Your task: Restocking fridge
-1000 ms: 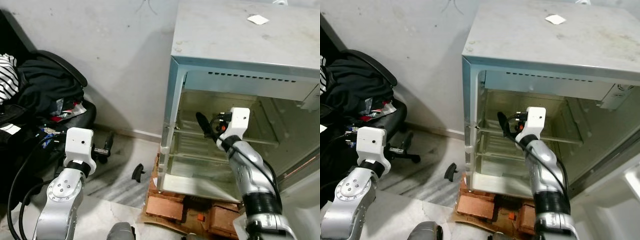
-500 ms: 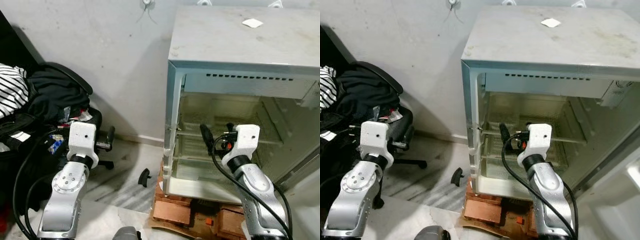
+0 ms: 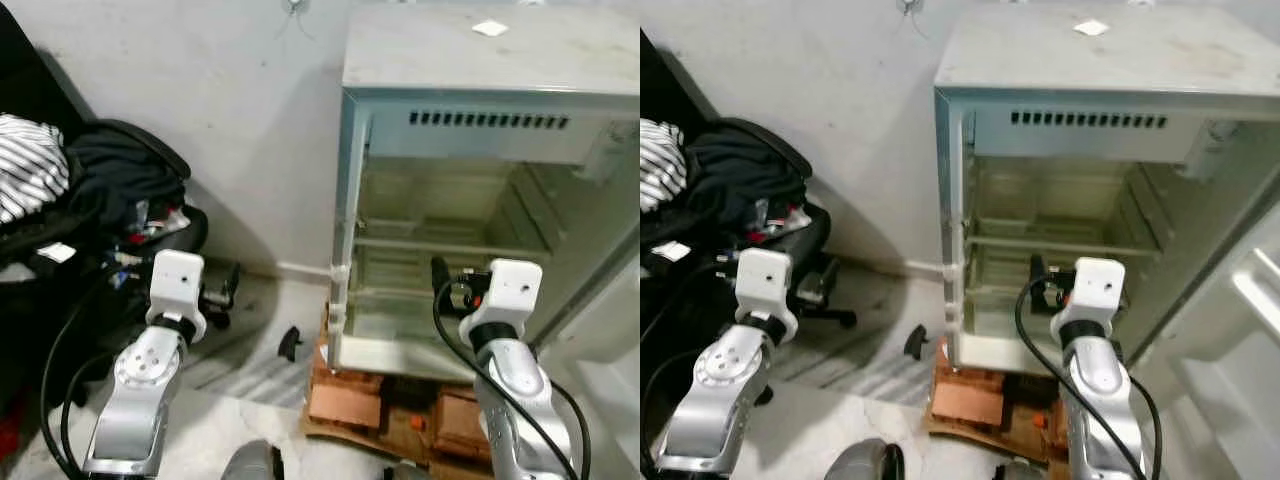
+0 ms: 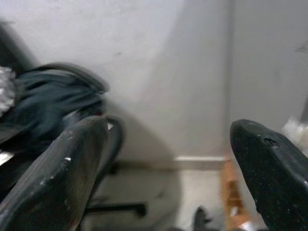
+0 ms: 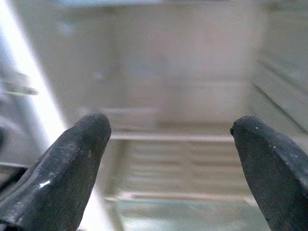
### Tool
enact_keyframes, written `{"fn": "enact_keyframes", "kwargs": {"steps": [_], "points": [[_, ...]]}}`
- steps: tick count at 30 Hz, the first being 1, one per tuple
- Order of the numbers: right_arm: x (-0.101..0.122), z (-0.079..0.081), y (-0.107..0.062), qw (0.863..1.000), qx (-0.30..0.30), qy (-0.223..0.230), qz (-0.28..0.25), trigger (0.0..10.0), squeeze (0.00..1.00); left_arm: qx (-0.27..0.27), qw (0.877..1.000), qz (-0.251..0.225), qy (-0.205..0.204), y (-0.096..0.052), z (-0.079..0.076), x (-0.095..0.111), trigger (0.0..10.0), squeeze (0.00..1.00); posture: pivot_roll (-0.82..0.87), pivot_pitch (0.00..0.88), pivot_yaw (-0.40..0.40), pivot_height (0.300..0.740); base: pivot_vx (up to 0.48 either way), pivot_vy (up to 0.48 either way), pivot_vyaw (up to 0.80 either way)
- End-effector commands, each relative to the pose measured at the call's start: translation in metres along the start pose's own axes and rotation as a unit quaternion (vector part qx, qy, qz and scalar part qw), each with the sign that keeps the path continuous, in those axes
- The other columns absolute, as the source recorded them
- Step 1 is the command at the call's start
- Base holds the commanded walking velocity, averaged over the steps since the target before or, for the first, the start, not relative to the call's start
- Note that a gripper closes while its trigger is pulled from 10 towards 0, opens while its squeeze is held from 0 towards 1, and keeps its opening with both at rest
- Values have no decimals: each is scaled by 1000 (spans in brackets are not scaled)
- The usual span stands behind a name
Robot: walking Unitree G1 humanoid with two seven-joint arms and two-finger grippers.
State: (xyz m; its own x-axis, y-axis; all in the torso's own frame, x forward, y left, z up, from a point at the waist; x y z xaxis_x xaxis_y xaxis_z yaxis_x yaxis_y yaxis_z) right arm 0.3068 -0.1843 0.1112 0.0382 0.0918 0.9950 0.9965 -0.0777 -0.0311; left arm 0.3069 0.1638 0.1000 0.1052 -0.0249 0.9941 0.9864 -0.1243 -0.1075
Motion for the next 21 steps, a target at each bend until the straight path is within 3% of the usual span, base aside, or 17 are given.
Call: {"fn": "enact_keyframes", "kwargs": {"steps": [1, 9, 14, 17, 19, 21], "points": [[-3, 8, -1, 999, 32, 25, 6, 10000, 0, -9, 1000, 0, 9, 2, -2, 1, 10000, 0, 39, 0, 61, 740, -330, 0, 0], [-12, 4, -11, 998, 29, 52, 19, 10000, 0, -16, 1000, 2, 11, 2, -5, 0, 10000, 0, 23, 0, 57, 740, -289, 0, 0], [-17, 2, -7, 999, -4, 36, 33, 10000, 0, -25, 999, -5, 23, 5, -9, 5, 10000, 0, 26, 0, 54, 740, -349, 0, 0], [-15, 9, -4, 999, 11, 39, 29, 10000, 0, -25, 999, -5, 25, 8, -8, 5, 10000, 0, 28, 0, 51, 740, -352, 0, 0], [-15, 17, -3, 989, 21, 139, 45, 10000, 0, -24, 999, -1, 27, 8, -7, 3, 10000, 0, 29, 0, 43, 740, -356, 0, 0], [-13, 15, -2, 988, 13, 145, 44, 10000, 0, -25, 999, 1, 29, 8, -8, 2, 10000, 0, 29, 0, 41, 740, -379, 0, 0]]}}
Point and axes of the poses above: a point about 5 cm out from each wrist's last joint towards the gripper, its own y axis pointing out of the wrist towards the gripper, its own x axis along the axis of the wrist's last joint, z = x × y, the point moved 5 cm from there along y, pointing out of the wrist towards the gripper, and after that the axes turned 7 degrees about -y, right-handed, at the moved point
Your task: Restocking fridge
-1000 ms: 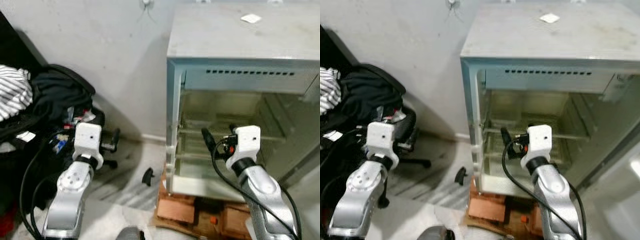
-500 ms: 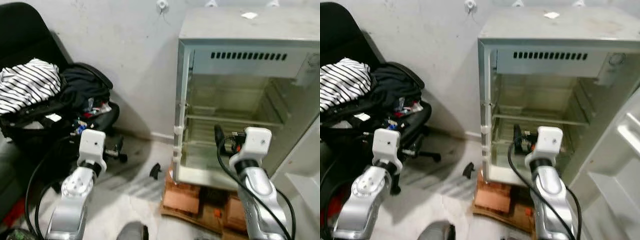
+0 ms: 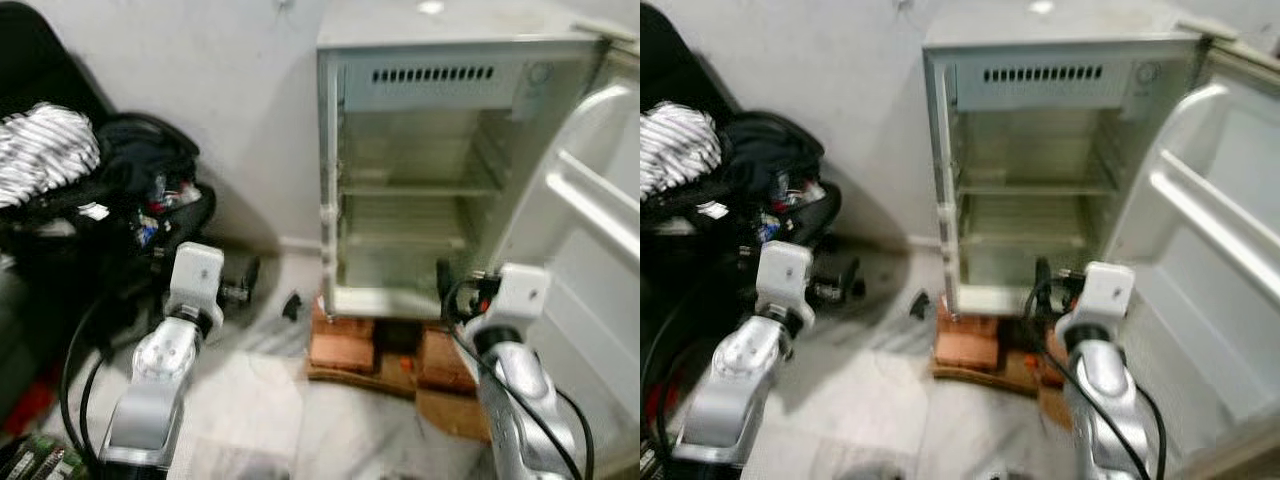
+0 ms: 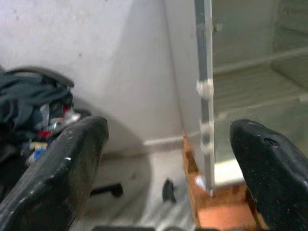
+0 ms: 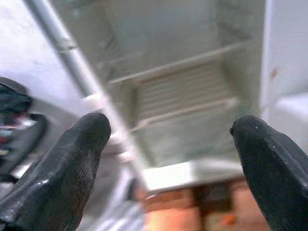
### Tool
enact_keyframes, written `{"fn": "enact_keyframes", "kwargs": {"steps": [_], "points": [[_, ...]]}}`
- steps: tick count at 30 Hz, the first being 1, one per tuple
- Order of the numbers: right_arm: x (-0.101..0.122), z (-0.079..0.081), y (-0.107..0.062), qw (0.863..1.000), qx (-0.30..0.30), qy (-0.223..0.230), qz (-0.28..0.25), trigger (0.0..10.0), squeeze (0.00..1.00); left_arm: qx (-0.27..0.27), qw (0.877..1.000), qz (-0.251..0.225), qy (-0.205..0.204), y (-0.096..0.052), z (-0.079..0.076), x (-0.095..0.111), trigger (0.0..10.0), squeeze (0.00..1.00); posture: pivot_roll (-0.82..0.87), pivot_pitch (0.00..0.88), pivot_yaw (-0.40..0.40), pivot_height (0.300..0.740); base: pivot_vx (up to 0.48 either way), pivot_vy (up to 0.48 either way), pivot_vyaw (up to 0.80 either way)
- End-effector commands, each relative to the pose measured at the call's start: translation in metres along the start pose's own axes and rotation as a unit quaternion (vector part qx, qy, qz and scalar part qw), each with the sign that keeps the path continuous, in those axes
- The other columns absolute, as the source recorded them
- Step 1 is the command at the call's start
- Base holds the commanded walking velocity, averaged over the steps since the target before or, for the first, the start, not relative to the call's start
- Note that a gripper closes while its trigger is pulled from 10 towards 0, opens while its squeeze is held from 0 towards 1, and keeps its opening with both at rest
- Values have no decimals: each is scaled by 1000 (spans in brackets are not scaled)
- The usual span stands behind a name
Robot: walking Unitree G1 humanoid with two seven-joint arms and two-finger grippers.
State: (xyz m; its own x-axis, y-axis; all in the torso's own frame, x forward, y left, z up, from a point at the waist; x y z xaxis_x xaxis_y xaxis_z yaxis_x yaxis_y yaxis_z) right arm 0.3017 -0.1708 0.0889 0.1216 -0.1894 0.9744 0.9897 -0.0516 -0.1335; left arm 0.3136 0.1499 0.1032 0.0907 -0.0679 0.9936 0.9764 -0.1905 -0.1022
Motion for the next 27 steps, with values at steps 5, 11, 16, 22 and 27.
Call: {"fn": "enact_keyframes", "kwargs": {"steps": [5, 11, 16, 22, 27], "points": [[15, 4, 2, 999, 17, -28, -30, 10000, 0, 7, 1000, 7, 9, -2, 4, -3, 10000, 0, 28, 0, 40, 740, -416, 0, 0], [12, 6, -2, 998, 44, -48, -20, 10000, 0, 7, 1000, 12, 12, -3, 5, -6, 10000, 0, 25, 0, 43, 740, -419, 0, 0], [14, -1, -1, 996, 15, -79, -32, 10000, 0, 5, 1000, 12, 0, -5, 3, -7, 10000, 0, 9, 0, 54, 740, -67, 0, 0], [11, 2, 0, 997, 18, -67, -23, 10000, 0, -15, 1000, 2, -4, -1, -13, -5, 10000, 0, 0, 0, 51, 740, 0, 0, 0], [13, 3, -1, 996, 29, -77, -26, 10000, 0, -19, 1000, 3, 5, -2, -13, -6, 10000, 0, 2, 0, 50, 740, 0, -288, 0]]}}
Point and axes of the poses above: a point about 5 cm out from each wrist's last joint towards the gripper, its own y axis pointing out of the wrist towards the gripper, its own x axis along the axis of the wrist's last joint, z = x × y, the point moved 5 cm from there along y, pointing out of the wrist towards the gripper, and after that the axes turned 7 degrees about -y, right-handed, at the moved point
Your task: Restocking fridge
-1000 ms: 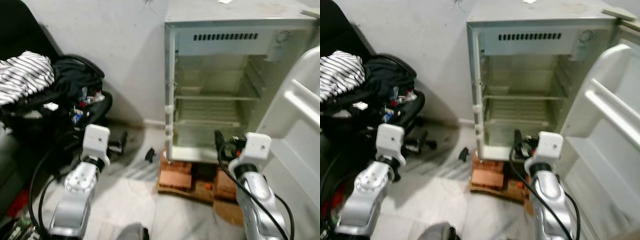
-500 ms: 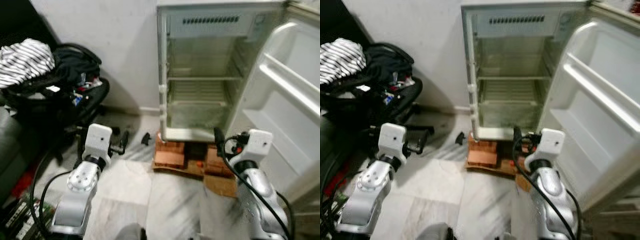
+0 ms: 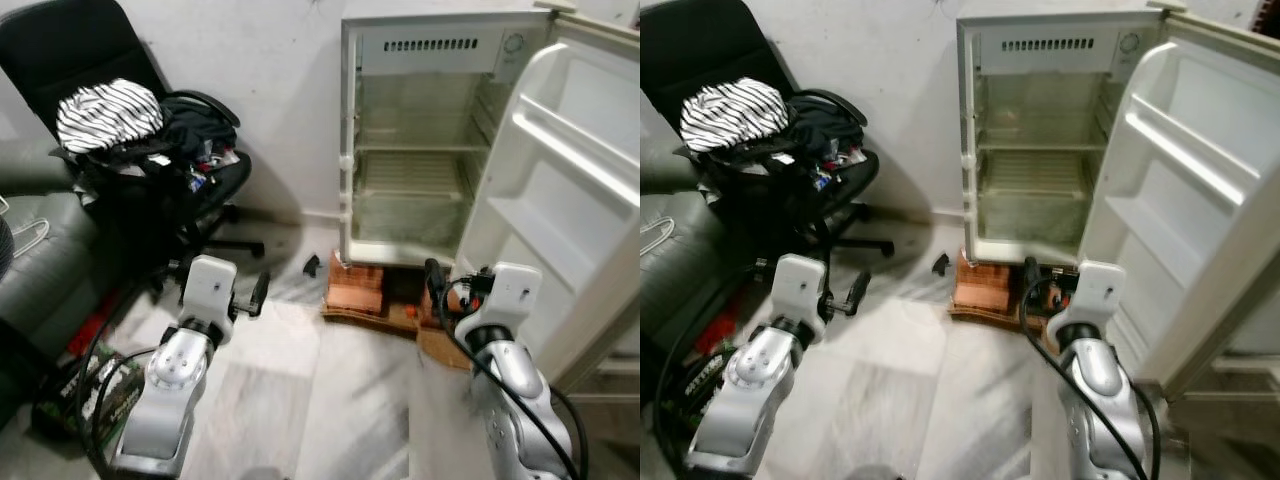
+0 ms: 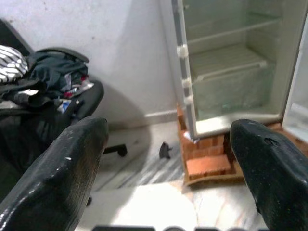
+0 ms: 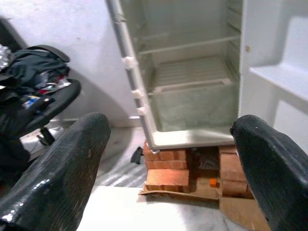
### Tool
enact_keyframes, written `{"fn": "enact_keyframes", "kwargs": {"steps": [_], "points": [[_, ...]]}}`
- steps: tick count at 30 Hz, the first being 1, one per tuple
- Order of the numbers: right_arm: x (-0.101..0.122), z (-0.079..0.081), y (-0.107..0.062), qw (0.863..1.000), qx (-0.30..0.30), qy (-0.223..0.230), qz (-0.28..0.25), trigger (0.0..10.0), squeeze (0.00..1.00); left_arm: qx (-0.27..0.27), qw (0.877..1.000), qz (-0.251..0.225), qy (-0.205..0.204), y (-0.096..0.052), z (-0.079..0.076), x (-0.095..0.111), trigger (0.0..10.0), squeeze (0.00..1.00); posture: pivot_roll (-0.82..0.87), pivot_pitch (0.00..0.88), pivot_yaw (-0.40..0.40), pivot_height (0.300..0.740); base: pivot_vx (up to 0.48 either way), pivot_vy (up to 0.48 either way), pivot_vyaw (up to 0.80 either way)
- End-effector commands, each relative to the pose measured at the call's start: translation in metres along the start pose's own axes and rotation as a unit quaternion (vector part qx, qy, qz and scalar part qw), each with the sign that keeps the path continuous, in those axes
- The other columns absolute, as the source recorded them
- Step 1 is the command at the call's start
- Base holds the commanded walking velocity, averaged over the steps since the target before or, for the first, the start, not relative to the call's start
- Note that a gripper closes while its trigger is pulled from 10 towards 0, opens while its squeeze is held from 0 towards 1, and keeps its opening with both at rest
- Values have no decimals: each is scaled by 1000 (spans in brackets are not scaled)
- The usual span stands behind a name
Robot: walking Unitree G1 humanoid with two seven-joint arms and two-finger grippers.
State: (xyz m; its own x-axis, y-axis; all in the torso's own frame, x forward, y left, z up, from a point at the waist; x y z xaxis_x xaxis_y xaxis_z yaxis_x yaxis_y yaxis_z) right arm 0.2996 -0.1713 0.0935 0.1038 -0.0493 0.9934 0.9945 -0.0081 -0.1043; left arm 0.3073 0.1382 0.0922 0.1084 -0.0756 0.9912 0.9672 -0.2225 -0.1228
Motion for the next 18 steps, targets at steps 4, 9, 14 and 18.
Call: {"fn": "enact_keyframes", "kwargs": {"steps": [4, 9, 14, 18], "points": [[8, -4, 1, 1000, -9, -13, -15, 10000, 0, 5, 1000, -4, 4, -2, 7, 1, 10000, 0, 5, 0, 50, 740, 0, -476, 0], [12, -3, 0, 999, -13, -24, -27, 10000, 0, 3, 1000, -1, 2, -4, 9, 0, 10000, 0, 6, 0, 50, 740, 53, -434, 0], [15, -3, 3, 999, -16, -26, -30, 10000, 0, -2, 1000, -9, 1, -1, 6, 4, 10000, 0, 2, 0, 52, 740, 341, -331, 0], [18, -5, 5, 999, -19, -33, -36, 10000, 0, -6, 1000, -11, -5, -1, 3, 5, 10000, 0, 3, 0, 55, 740, 414, -136, 0]]}}
Point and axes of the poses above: a point about 5 cm out from each wrist's last joint towards the gripper, its own y axis pointing out of the wrist towards the gripper, its own x axis along the axis of the wrist's last joint, z = x × y, the point moved 5 cm from there along y, pointing out of the wrist towards the gripper, and after that the axes turned 7 degrees about -y, right-handed, at the moved point
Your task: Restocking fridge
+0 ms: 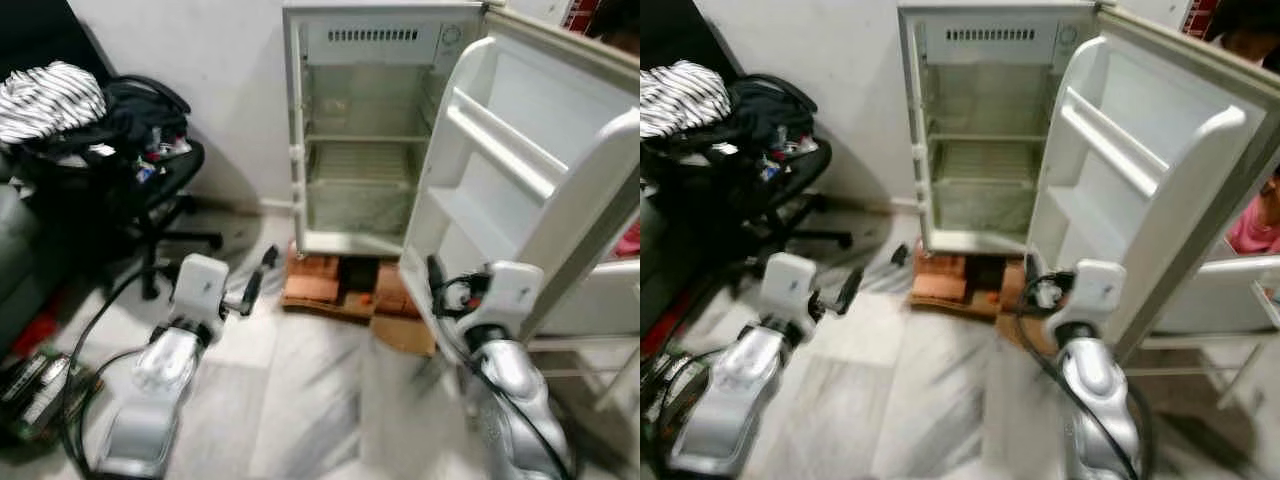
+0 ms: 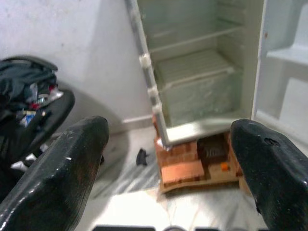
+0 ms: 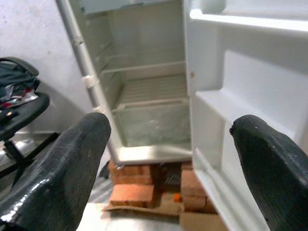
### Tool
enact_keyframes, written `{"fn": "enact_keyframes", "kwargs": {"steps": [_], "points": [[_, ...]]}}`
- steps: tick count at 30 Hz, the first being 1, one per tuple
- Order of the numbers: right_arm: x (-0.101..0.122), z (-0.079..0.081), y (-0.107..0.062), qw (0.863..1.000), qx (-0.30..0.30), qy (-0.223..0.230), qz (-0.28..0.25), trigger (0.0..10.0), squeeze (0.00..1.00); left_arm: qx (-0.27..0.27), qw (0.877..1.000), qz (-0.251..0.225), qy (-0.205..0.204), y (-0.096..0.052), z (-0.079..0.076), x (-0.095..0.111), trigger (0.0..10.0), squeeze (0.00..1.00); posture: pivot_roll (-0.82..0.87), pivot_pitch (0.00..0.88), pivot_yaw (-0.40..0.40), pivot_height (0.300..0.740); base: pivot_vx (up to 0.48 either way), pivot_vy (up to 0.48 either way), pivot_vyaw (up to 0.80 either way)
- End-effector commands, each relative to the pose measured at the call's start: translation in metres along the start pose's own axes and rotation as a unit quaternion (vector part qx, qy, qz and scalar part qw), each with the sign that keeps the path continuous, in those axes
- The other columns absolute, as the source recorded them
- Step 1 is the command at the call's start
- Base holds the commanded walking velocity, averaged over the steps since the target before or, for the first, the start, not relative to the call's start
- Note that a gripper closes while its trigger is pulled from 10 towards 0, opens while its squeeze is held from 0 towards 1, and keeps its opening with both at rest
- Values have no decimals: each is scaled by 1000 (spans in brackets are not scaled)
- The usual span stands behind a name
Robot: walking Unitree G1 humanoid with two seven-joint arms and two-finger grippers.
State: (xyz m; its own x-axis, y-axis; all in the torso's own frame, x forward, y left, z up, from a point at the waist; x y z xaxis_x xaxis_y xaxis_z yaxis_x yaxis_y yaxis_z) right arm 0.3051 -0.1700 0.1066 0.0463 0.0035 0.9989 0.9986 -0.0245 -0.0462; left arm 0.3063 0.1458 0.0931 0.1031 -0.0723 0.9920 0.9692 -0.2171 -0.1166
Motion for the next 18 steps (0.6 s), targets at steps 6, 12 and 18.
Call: {"fn": "enact_keyframes", "kwargs": {"steps": [6, 12, 18], "points": [[4, -8, 2, 1000, -14, -14, -8, 10000, 0, -5, 1000, -4, -4, 1, -2, 4, 10000, 0, 9, 0, 54, 740, 448, 0, 0], [4, -3, 1, 1000, -5, -13, -7, 10000, 0, -11, 1000, -4, -26, 0, -8, 4, 10000, 0, 13, 0, 51, 740, 223, 0, 0], [0, -5, -7, 1000, 9, -6, 0, 10000, 0, -26, 999, 4, -21, -6, -12, 1, 10000, 0, 13, 0, 48, 740, 0, 0, 0]]}}
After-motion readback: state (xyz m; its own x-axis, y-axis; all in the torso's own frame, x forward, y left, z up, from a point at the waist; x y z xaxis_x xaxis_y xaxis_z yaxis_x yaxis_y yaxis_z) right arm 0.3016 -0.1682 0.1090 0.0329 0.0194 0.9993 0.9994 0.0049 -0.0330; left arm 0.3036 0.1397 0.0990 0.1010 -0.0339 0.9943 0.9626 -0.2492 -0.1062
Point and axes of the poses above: a point about 5 cm out from each wrist's last joint towards the gripper, its own y axis pointing out of the wrist towards the gripper, its own x axis along the axis of the wrist's last joint, z = x × y, the point moved 5 cm from there along y, pointing out of the wrist towards the gripper, and after that the axes turned 7 degrees about -y, right-handed, at the moved point
